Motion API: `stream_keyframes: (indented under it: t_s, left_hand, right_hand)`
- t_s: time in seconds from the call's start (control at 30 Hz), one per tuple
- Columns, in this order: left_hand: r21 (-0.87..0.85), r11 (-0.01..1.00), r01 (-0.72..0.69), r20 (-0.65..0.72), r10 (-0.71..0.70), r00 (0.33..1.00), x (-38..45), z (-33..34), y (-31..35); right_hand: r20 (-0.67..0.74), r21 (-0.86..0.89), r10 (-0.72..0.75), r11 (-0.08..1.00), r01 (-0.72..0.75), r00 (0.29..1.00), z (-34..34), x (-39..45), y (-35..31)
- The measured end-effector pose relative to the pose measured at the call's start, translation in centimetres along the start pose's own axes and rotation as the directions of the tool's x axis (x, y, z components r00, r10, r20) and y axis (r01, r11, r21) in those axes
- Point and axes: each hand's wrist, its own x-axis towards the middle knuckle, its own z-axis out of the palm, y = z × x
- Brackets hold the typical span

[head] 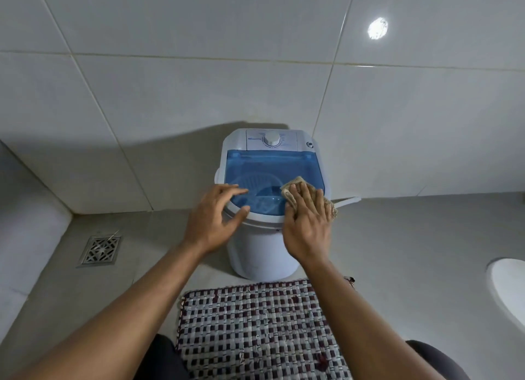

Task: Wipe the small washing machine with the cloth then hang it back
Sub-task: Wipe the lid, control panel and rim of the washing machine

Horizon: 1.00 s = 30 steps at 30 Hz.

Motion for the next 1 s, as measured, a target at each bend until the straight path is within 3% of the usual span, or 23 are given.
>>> stream_keyframes:
  t_s: [0.1,0.2,0.27,0.37,0.53,0.6,0.77,0.9,1.0]
  left_hand:
    - [-0.202,0.975,0.095,-0.104,-0.118,0.988,0.5,-0.6,-0.6]
    - [-0.224,0.962,0.156,-0.151,-0.192,0.97,0.6,-0.7,-1.2]
    - [-0.251,0.945,0.209,-0.109,-0.242,0.964,0.5,-0.5,-1.6]
    - [-0.437,0.822,0.366,0.004,-0.405,0.914,0.0,-0.6,-2.6]
    - [-0.62,0.629,0.47,0.08,-0.545,0.835,-0.4,-1.4,-2.3]
    - [-0.613,0.619,0.49,0.056,-0.585,0.809,0.3,-1.7,-2.2]
    - [-0.415,0.709,0.57,0.059,-0.605,0.794,1.8,-1.7,-2.0]
    - [-0.377,0.73,0.57,0.045,-0.601,0.798,1.9,-1.4,-1.5]
    - [-0.403,0.7,0.589,0.069,-0.619,0.783,1.7,-1.4,-1.1]
  right_hand:
    - [-0.003,-0.031,0.0,1.0,0.0,1.0,1.6,0.1,-2.3]
    - [0.118,-0.025,-0.135,0.99,0.139,0.984,2.9,1.1,-5.7]
    - [0.221,-0.028,-0.244,0.966,0.256,0.944,3.7,1.5,-7.7]
    - [0.325,-0.007,-0.373,0.918,0.396,0.869,4.2,2.0,-8.6]
    - [0.339,0.012,-0.597,0.776,0.631,0.727,2.9,1.4,-5.0]
    - [0.324,-0.022,-0.647,0.724,0.689,0.69,2.2,0.8,-3.5]
    - [0.296,-0.087,-0.705,0.653,0.753,0.645,0.9,0.0,-0.3]
    - [0.239,-0.049,-0.708,0.674,0.737,0.664,-0.2,-0.6,2.3]
    - [0.17,-0.037,-0.673,0.726,0.687,0.72,-0.7,-0.7,4.1]
